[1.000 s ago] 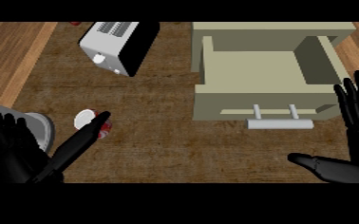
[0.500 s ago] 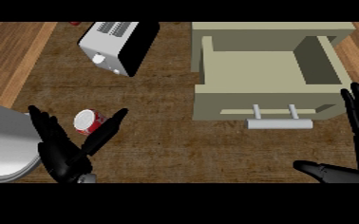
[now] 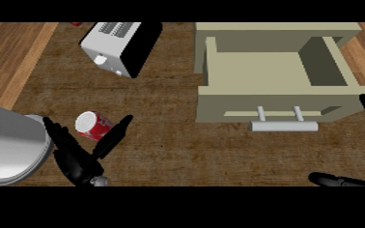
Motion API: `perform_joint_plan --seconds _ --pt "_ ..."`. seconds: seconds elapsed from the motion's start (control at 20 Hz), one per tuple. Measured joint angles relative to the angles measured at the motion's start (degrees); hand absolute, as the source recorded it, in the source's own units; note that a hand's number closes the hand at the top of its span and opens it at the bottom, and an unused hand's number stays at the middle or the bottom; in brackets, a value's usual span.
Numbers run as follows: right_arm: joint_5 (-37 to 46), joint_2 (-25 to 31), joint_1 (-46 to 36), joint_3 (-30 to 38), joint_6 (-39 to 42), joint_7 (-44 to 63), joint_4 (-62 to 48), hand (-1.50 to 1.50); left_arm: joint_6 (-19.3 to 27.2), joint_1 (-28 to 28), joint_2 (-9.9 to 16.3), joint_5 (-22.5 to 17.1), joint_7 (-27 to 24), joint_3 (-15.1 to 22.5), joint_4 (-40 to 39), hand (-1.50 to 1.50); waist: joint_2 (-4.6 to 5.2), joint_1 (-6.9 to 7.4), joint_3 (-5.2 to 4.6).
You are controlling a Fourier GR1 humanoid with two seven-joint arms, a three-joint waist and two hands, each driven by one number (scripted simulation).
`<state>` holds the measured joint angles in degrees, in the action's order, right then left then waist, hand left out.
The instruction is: Pick up the can, place it into the drawer and close the drawer
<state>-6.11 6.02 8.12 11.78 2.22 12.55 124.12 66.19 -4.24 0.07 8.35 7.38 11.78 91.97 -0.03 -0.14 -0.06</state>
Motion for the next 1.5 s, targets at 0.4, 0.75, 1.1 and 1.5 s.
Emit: perform_joint_plan --seconds 0.4,0.75,1.1,1.5 --pt "-0.81 -0.76 2.15 0.92 1.42 -0.61 1.43 -1.50 -1.91 0.17 -0.03 -20.14 -19.96 -4.04 -9.44 -1.50 0.00 -0.01 -0.03" --pt "-1.22 -0.69 1.77 2.06 1.51 1.22 2.99 -1.50 -9.76 2.68 -0.06 -34.07 -35.27 -10.91 -21.65 -1.50 0.02 -0.04 -0.02" --pt "-2.49 -0.06 1.38 3.92 2.52 3.44 4.68 -1.50 -14.46 4.85 -0.06 -42.47 -44.10 -13.98 -29.91 -1.50 0.03 -0.04 0.03" --pt "-0.89 -0.99 0.94 3.46 3.31 3.14 4.12 -1.50 -20.32 11.08 0.50 -45.20 -49.65 -18.96 -41.33 -1.50 0.04 -0.10 0.04"
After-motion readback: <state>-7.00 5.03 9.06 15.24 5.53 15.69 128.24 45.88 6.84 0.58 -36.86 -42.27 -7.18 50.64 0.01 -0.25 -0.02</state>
